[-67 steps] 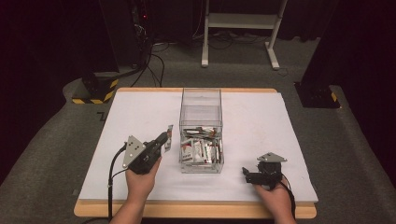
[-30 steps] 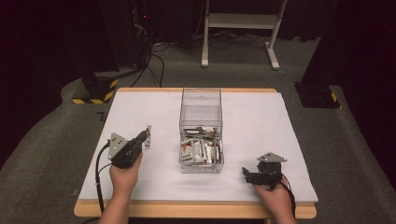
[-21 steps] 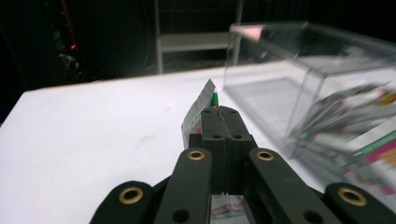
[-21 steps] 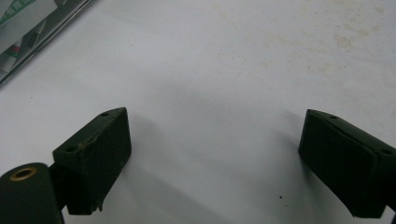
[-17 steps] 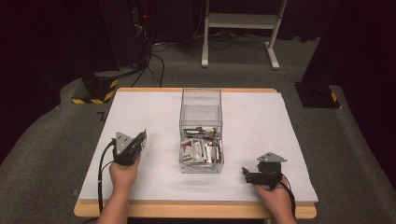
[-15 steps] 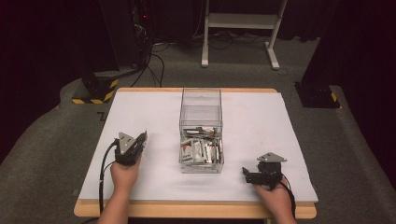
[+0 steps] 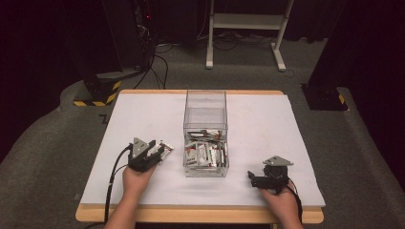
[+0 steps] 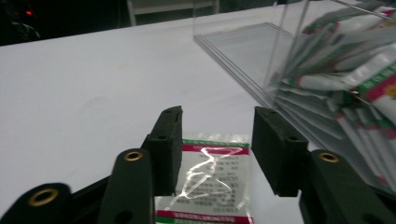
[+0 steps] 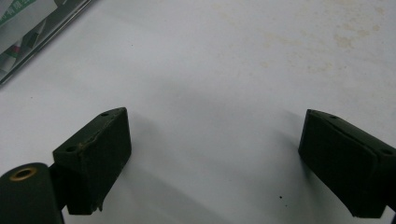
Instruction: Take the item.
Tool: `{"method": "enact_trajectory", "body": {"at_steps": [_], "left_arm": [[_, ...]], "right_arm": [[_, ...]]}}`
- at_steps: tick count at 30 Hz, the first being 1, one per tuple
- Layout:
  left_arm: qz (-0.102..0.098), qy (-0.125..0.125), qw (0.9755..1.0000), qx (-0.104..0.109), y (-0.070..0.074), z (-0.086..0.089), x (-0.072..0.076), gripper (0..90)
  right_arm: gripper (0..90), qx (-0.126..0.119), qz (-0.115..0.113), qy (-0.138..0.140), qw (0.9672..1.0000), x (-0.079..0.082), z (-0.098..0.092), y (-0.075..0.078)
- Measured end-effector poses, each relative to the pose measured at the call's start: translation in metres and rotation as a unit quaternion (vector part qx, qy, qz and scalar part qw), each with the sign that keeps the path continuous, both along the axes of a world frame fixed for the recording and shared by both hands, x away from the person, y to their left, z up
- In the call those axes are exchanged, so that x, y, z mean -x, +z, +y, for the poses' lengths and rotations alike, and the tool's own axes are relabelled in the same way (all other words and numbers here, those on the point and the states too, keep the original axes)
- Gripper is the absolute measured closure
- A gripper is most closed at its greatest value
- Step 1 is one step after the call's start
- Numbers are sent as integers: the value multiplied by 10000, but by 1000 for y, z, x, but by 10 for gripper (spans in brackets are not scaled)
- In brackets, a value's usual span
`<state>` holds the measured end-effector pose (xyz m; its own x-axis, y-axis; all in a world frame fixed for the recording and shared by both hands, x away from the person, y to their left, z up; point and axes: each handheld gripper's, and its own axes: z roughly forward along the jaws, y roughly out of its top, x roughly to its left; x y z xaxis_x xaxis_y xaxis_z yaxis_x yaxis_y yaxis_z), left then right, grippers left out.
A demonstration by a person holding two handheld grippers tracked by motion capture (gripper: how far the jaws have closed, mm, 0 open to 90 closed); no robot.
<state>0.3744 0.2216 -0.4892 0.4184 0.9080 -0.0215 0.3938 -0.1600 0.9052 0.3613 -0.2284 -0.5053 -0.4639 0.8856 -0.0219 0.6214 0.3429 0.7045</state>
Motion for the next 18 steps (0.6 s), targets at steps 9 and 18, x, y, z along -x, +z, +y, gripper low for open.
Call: {"method": "enact_trajectory", "body": {"at_steps": [9,18], "left_arm": [[403,-219,9987,207,-4,14,22,441],[655,-215,9976,-39,-10,24,41,417]], "right_arm": [[91,-9,12,-4,10000,0,0,0],[90,-13,17,-2,10000,0,0,0]]}}
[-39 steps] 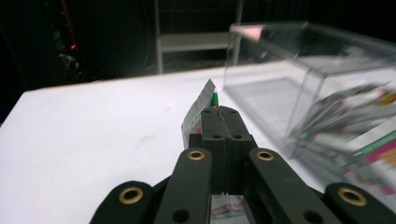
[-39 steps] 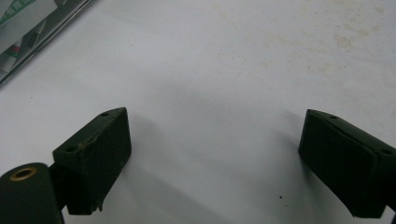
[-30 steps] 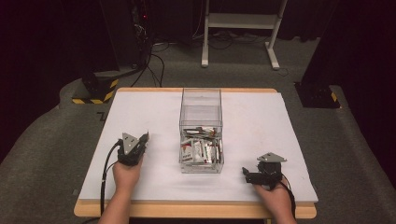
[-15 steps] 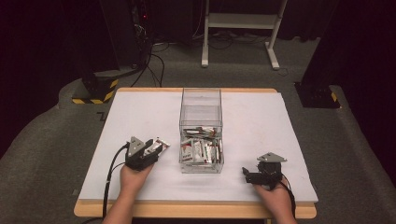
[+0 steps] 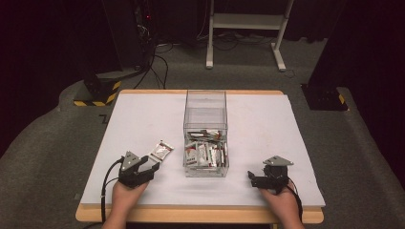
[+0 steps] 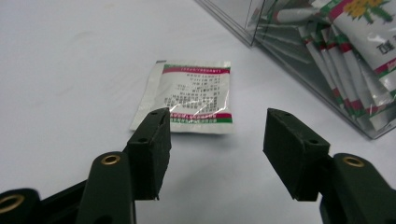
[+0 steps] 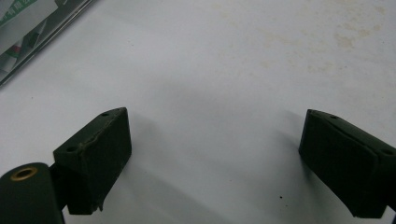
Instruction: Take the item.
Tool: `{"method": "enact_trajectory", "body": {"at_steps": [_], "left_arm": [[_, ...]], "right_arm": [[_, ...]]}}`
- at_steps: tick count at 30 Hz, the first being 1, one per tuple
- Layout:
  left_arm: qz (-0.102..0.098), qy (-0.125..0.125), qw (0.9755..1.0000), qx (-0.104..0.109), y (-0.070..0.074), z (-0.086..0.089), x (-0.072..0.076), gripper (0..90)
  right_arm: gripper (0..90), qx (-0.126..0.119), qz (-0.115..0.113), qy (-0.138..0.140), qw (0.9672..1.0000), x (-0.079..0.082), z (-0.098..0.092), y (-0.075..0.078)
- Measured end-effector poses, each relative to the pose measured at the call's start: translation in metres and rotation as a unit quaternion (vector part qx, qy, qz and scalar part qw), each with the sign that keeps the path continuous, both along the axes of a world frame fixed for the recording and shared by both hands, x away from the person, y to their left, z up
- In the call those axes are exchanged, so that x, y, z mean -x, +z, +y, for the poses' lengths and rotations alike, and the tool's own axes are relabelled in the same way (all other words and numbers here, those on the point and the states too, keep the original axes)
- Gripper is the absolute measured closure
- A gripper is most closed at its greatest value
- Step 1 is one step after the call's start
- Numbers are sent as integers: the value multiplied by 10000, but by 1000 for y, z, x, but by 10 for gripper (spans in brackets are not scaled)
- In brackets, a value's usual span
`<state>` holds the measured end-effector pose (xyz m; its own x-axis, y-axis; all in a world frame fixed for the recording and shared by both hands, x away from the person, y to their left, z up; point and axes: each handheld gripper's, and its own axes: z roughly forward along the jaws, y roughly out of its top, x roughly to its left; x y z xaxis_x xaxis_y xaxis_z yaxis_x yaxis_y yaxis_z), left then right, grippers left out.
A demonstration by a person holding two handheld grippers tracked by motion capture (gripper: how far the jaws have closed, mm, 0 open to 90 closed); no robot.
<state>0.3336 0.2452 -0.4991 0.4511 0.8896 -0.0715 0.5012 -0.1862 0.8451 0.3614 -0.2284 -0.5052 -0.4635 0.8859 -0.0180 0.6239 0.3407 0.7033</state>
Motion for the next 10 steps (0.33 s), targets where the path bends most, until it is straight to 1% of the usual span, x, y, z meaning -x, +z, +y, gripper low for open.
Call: {"method": "enact_trajectory", "body": {"at_steps": [4,7,10], "left_arm": [[69,36,10000,34,-3,1,0,417],[102,4,9999,25,-3,1,-1,417],[144,1,9998,100,-4,2,-2,417]], "right_arm": [[91,1,-1,0,10000,0,0,0],[90,1,0,0,10000,0,0,0],[89,6,-5,8,10000,0,0,0]]}}
